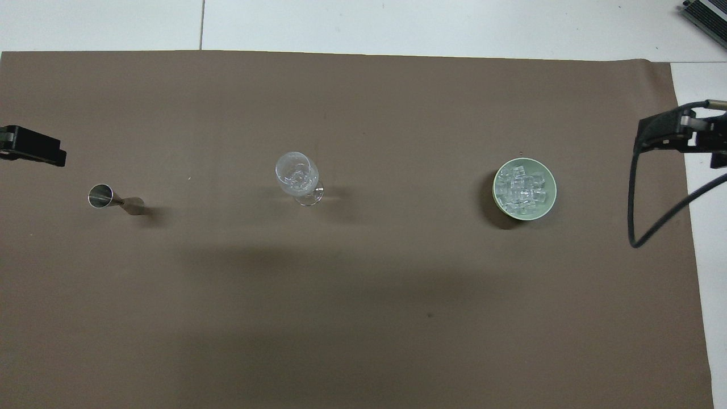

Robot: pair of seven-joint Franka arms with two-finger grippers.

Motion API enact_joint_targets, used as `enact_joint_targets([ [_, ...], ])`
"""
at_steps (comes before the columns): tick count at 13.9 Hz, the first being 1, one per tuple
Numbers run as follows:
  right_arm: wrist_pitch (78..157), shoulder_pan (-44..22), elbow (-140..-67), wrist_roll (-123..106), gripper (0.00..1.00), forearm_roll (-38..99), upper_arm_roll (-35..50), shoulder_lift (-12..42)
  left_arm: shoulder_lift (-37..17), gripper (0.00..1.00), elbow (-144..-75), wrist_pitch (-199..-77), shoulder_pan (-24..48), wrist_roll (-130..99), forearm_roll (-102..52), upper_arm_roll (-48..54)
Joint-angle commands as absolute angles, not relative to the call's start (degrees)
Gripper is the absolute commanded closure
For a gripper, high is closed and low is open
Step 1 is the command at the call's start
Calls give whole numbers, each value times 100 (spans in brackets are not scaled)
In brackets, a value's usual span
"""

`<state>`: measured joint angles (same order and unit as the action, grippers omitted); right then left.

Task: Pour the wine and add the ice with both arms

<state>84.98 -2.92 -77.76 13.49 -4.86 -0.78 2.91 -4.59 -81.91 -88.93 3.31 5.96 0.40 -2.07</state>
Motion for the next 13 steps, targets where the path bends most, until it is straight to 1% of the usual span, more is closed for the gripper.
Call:
enact_joint_targets([
  [1, 8219, -211, -7901, 591, 0, -107, -421, 106, -404, 0, -8191, -8815, 264, 694, 70, -211],
  [3, 8104, -211, -8006, 370, 0, 26, -658, -8, -404, 0, -8191, -8815, 255, 712, 88, -202],
  [4, 8217, -211, -8303, 300, 0, 26, -703, -157, -396, 0, -8191, -8807, 255, 712, 88, -211],
  [5, 8496, -220, -8645, 325, 0, 26, -703, -350, -396, 0, -8191, -8815, 255, 712, 88, -211],
  [6, 8560, -220, -8770, 308, 0, 9, -703, -430, -404, 0, -8191, -8815, 255, 712, 88, -202],
  [13, 8631, -229, -8921, 238, 0, -53, -694, -483, -466, 0, -8191, -8824, 237, 738, 202, -202],
])
